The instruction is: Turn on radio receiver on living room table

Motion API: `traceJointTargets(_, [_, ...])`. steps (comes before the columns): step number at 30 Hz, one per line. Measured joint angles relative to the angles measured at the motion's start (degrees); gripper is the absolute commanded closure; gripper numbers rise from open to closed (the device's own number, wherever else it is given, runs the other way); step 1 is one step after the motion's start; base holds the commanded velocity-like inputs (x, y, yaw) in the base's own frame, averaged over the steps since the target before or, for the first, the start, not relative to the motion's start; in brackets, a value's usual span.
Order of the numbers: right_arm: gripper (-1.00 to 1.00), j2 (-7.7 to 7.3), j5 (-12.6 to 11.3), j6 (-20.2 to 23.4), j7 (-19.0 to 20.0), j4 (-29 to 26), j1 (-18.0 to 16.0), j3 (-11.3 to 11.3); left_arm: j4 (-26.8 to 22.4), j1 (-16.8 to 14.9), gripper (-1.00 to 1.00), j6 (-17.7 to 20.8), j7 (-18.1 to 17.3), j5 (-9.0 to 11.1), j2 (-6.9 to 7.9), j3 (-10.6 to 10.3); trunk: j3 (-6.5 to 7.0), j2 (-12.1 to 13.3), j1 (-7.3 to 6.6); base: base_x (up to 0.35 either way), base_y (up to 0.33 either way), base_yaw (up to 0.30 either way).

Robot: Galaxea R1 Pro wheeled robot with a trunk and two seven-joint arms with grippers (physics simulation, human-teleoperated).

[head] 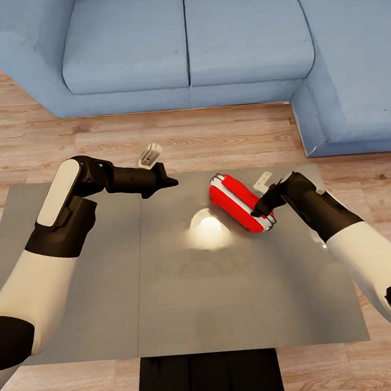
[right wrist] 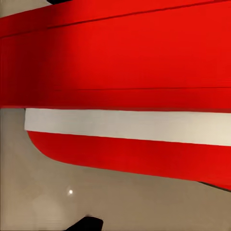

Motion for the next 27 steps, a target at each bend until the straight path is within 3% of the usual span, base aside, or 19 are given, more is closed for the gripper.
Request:
traceJointTargets(10, [-1.0,-0.08,0.1,0.0,0.4,-0.7,0.0,0.0,0.0,0.0,1.0,0.0,0.0,0.0,0.0,0.0,0.0,0.0,0.0,0.0,0.0,0.0])
traceJointTargets(15, [-1.0,-0.3,0.2,0.5,0.9,-4.1,0.0,0.0,0.0,0.0,1.0,0.0,0.0,0.0,0.0,0.0,0.0,0.0,0.0,0.0,0.0,0.0])
traceJointTargets(18, [-1.0,-1.0,0.1,2.2,3.3,-9.3,0.0,0.0,0.0,0.0,1.0,0.0,0.0,0.0,0.0,0.0,0.0,0.0,0.0,0.0,0.0,0.0])
traceJointTargets(21, [-1.0,-1.93,0.1,8.3,6.7,-16.3,0.0,-0.2,0.0,0.0,1.0,0.0,-0.1,0.0,-0.04,0.0,0.0,0.0,-0.01,0.0,0.0,0.0])
traceJointTargets(23, [-1.0,-3.14,0.2,12.9,9.0,-22.0,0.0,-0.4,0.0,0.0,1.0,0.0,-0.1,0.0,-0.07,0.0,0.0,0.0,0.0,0.0,0.0,0.0])
traceJointTargets(26, [-1.0,-5.1,0.3,13.8,11.2,-28.7,0.0,-0.5,0.0,0.0,1.0,0.0,-0.1,0.0,-0.1,0.0,0.0,0.0,-0.01,0.0,0.0,0.0])
traceJointTargets(27, [-1.0,-6.46,0.3,13.8,11.9,-31.3,0.0,-0.5,0.0,0.0,1.0,0.0,-0.1,0.0,-0.13,0.0,0.0,0.0,-0.01,0.0,0.0,0.0])
